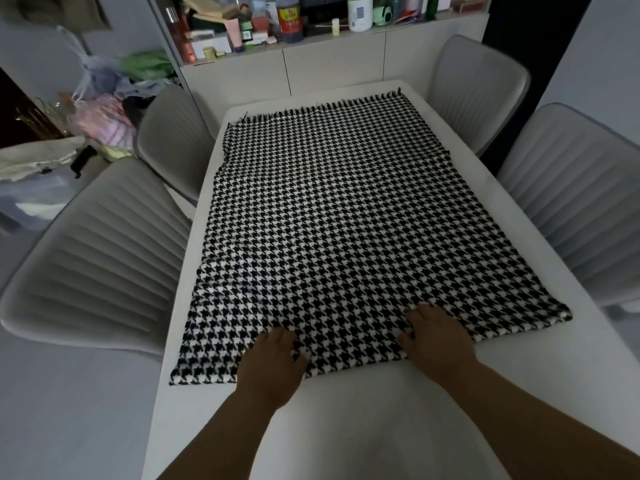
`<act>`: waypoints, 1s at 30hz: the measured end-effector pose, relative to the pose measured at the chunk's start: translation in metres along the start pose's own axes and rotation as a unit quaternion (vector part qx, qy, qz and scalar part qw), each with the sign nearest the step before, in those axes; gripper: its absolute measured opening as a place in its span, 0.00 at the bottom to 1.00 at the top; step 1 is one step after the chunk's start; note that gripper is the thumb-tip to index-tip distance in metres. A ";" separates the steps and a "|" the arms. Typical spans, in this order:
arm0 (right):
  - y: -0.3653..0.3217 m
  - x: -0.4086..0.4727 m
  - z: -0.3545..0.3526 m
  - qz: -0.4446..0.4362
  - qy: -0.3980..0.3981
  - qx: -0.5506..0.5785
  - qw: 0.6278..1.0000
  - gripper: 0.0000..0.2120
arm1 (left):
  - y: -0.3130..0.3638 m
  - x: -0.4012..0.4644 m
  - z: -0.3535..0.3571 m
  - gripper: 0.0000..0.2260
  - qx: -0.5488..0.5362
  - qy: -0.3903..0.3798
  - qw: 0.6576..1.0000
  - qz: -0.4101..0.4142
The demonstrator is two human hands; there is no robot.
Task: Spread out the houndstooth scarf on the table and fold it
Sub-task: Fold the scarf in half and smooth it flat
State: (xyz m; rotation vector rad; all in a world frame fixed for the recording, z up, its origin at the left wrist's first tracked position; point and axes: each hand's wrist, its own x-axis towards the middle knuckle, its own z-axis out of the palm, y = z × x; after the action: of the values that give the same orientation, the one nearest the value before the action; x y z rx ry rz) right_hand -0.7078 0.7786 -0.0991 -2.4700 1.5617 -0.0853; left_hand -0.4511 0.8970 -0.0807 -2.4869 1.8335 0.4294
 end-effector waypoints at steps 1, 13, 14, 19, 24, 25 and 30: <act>-0.002 -0.008 -0.002 0.005 -0.002 0.005 1.000 0.16 | 0.002 -0.007 -0.001 0.36 0.012 -0.011 1.000 0.006; -0.005 -0.085 0.003 -0.006 -0.021 -0.006 1.000 0.19 | -0.003 -0.081 0.022 0.22 -0.020 -0.037 0.998 0.040; -0.005 -0.090 0.000 -0.003 -0.031 -0.009 0.999 0.19 | -0.004 -0.086 0.024 0.20 -0.024 -0.044 0.998 0.044; -0.011 -0.121 -0.014 0.002 -0.093 -0.001 0.996 0.20 | -0.008 -0.112 0.036 0.15 -0.040 -0.055 0.996 0.063; -0.006 -0.141 -0.003 0.088 -0.046 0.099 0.990 0.17 | -0.011 -0.143 0.046 0.16 -0.133 0.012 0.990 0.034; -0.005 -0.146 0.002 0.125 -0.019 0.120 0.985 0.16 | -0.011 -0.151 0.048 0.16 -0.149 0.033 0.988 0.023; -0.014 -0.171 0.010 0.346 0.055 0.114 0.930 0.27 | -0.014 -0.184 0.060 0.18 -0.144 0.029 0.986 0.074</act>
State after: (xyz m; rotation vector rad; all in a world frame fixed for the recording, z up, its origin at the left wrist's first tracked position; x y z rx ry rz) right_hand -0.7683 0.9397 -0.0940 -1.6491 2.2269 -0.2706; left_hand -0.4999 1.0837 -0.0974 -2.5700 2.1261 0.6797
